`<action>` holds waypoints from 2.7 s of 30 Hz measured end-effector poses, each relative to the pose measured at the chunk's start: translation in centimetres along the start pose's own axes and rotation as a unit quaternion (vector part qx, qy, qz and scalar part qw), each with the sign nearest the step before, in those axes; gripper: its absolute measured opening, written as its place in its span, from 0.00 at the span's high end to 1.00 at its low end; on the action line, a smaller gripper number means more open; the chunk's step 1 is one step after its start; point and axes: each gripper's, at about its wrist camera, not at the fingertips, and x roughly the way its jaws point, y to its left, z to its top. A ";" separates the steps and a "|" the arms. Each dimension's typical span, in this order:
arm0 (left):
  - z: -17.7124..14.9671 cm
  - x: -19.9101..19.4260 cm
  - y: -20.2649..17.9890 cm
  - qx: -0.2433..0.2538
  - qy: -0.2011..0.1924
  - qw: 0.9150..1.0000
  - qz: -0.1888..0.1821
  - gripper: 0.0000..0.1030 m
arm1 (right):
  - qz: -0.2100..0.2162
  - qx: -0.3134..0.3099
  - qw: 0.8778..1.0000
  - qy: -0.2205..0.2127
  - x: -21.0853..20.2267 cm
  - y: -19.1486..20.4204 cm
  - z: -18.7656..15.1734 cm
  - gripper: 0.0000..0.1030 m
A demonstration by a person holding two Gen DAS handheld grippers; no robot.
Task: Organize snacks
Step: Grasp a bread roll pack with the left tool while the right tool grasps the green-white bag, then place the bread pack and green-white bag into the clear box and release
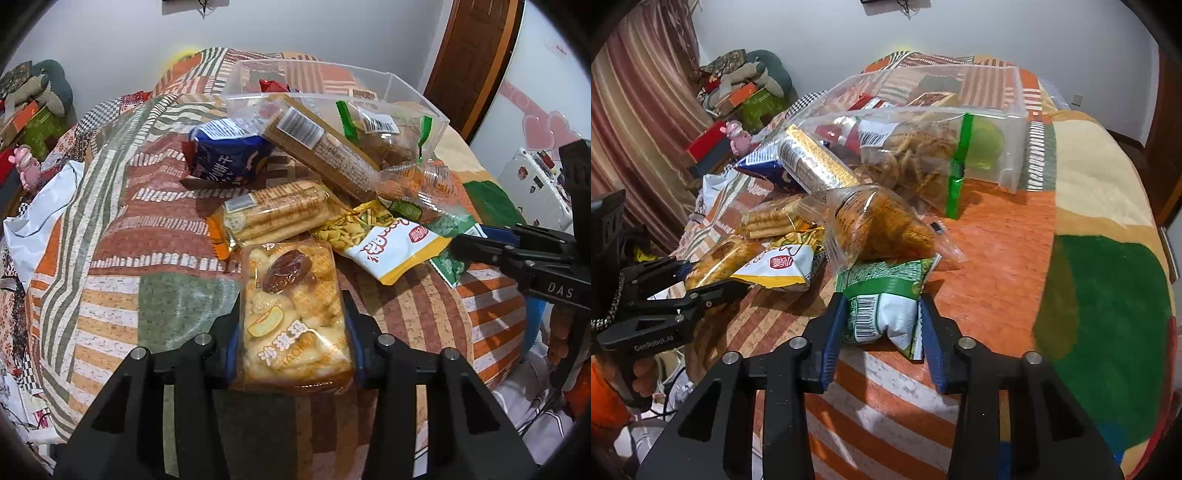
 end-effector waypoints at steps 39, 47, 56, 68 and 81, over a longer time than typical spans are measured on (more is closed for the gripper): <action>14.8 -4.9 -0.1 0.008 -0.165 0.986 0.001 0.56 | -0.018 0.012 0.981 -0.190 -6.7 -1.7 10.6 0.77; 18.3 -0.9 1.2 0.011 -0.138 0.990 0.003 0.56 | -0.019 0.004 0.982 -0.185 -4.0 -1.2 12.9 0.77; 20.9 4.1 3.9 -0.016 -0.094 0.995 -0.017 0.56 | -0.012 0.001 0.990 -0.144 0.8 -0.9 15.2 0.77; 21.8 8.2 4.3 -0.015 -0.051 0.999 -0.010 0.56 | -0.028 -0.017 0.996 -0.079 5.7 -0.3 16.4 0.77; 20.9 6.3 3.9 -0.008 -0.057 0.998 0.000 0.53 | -0.036 -0.036 0.996 -0.068 5.2 0.2 15.7 0.58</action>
